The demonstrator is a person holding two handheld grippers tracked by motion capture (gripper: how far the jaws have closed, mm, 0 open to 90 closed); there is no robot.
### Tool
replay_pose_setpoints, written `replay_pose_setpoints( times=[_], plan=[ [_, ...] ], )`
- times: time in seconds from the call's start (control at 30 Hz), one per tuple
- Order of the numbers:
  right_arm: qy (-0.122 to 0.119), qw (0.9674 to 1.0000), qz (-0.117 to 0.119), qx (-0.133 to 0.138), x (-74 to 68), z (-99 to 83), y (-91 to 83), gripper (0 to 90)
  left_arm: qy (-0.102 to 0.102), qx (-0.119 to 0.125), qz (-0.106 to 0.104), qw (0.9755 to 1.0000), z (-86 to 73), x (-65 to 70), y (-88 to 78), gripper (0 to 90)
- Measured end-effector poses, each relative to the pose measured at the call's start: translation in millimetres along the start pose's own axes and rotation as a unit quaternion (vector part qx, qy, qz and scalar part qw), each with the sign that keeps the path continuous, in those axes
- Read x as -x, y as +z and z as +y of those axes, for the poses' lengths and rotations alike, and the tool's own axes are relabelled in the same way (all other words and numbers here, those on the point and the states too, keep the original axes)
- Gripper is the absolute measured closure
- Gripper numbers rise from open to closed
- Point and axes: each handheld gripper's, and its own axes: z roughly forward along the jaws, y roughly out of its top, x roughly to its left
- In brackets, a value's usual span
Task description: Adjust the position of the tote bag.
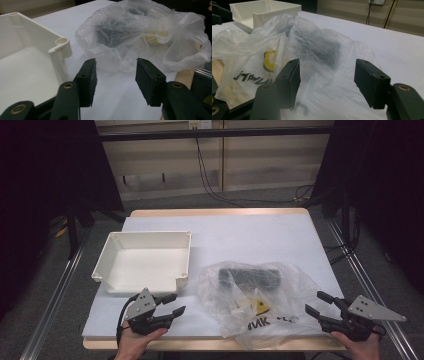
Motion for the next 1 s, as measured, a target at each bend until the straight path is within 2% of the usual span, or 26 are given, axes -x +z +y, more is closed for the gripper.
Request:
replay_pose_setpoints(
  times=[0.13,0.17,0.23,0.37,0.43,0.47,0.53,0.6,0.63,0.73,0.8,0.83,1.0],
  plan=[
    [0.001,1.0000,0.003,-0.001,0.8,-0.5,0.8,38.0,0.004,-0.004,-0.012,0.9999,3.4,3.9,5.1,56.1],
    [0.002,1.0000,0.002,-0.001,1.2,-0.5,0.8,38.0,0.007,-0.006,-0.025,0.9997,6.4,5.8,8.1,57.9],
    [0.004,1.0000,0.002,-0.001,1.3,-0.5,0.0,38.4,0.012,-0.008,-0.030,0.9994,9.5,9.6,11.1,62.5],
    [0.002,1.0000,0.004,0.002,1.1,-0.1,-0.8,39.4,0.024,-0.011,-0.067,0.9974,15.8,19.1,19.3,69.6],
    [0.001,1.0000,0.005,0.001,0.9,0.1,-0.7,39.7,0.023,-0.009,-0.073,0.9970,17.2,22.3,21.4,70.9],
    [0.000,1.0000,0.008,0.001,0.4,0.3,0.0,41.2,0.027,-0.009,-0.092,0.9954,19.7,26.6,24.9,74.4],
    [0.002,0.9999,0.010,-0.002,-0.1,0.2,0.3,41.7,0.028,-0.009,-0.096,0.9950,20.8,29.2,26.9,75.4],
    [0.001,0.9999,0.012,-0.005,-0.1,-0.1,1.9,42.9,0.032,-0.010,-0.110,0.9934,23.3,34.1,30.9,78.2],
    [0.000,0.9999,0.013,-0.005,-0.1,-0.2,2.3,43.3,0.040,-0.014,-0.123,0.9915,26.2,38.3,35.0,79.5],
    [0.003,0.9999,0.014,-0.007,-0.6,0.0,2.4,43.8,0.041,-0.017,-0.131,0.9904,28.8,41.8,39.0,80.4],
    [0.002,0.9999,0.014,-0.007,-0.6,0.1,2.4,43.7,0.039,-0.017,-0.143,0.9888,30.6,45.6,43.8,81.0],
    [0.003,0.9999,0.014,-0.006,-0.5,0.0,2.3,42.6,0.044,-0.018,-0.152,0.9872,33.1,48.4,47.6,80.9],
    [0.001,0.9999,0.014,-0.003,0.7,-0.7,2.0,40.6,0.045,-0.015,-0.166,0.9851,38.6,54.7,50.3,79.8]
  ],
)
